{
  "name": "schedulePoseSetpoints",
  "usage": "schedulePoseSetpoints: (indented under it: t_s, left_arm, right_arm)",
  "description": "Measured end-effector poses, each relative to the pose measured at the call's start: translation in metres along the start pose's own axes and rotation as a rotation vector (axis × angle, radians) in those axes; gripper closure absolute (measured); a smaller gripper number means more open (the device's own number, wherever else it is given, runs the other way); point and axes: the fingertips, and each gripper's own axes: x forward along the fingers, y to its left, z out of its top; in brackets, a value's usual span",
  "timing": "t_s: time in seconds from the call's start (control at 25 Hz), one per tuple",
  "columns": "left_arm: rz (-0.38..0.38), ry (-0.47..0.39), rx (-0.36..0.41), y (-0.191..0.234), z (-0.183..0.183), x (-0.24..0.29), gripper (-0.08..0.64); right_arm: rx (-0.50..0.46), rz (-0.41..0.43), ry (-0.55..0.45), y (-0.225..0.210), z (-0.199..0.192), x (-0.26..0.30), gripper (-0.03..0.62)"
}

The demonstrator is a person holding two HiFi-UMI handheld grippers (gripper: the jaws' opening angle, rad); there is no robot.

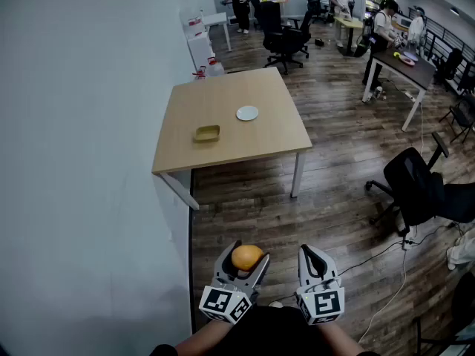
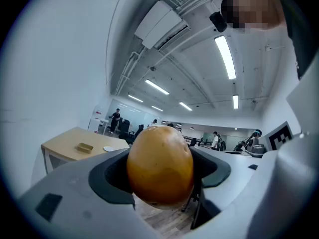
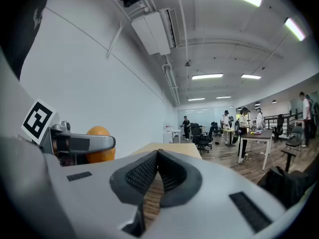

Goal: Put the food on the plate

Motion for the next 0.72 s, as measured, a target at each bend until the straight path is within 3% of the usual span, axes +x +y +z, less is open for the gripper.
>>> schedulePoseSetpoints:
  t_s: [0.44,0.72]
  left_arm:
    - [-0.051,0.041,-0.016,0.003,-0.02,0.07,0.219]
    - [-0.088,0.068,-0.031,0.039,-0.024,0.142,0.219]
  right_arm:
    - [0.084,-0.02,0.033,-0.054,-0.011,0.026,0.531]
    - [0.065,-0.018,0.094,-0.081,-0.016,0.096,0.531]
